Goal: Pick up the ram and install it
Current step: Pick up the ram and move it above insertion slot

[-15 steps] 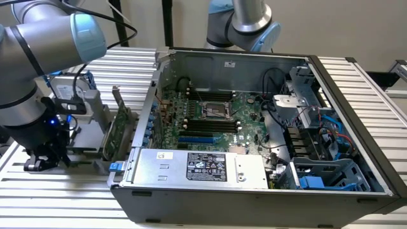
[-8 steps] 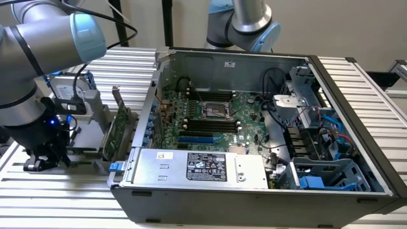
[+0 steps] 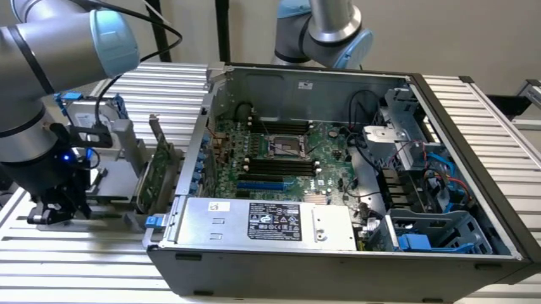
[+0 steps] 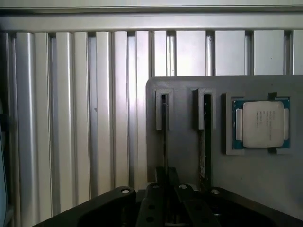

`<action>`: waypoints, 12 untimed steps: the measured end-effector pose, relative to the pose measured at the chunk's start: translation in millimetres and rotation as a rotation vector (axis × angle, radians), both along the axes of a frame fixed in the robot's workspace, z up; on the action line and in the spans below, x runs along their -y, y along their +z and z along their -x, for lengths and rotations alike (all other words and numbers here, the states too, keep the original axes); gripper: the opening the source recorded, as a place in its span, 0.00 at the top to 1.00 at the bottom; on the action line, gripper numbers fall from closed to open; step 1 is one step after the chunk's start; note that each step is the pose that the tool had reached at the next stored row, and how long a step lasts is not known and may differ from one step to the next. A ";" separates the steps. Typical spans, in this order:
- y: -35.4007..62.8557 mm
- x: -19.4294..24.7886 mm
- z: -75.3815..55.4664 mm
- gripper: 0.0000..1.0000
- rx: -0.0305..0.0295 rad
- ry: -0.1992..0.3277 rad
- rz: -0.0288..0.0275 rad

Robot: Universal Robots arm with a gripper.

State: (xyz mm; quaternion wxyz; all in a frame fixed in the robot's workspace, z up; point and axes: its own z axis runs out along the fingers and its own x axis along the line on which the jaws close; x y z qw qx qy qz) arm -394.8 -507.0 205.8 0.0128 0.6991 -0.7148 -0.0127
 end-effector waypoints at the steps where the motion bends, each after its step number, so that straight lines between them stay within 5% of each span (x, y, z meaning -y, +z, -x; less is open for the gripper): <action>1: 2.0 0.0 0.0 1.00 -0.0001 0.000 0.0001; 12: 39.2 0.0 -0.2 1.00 0.0000 0.000 0.0000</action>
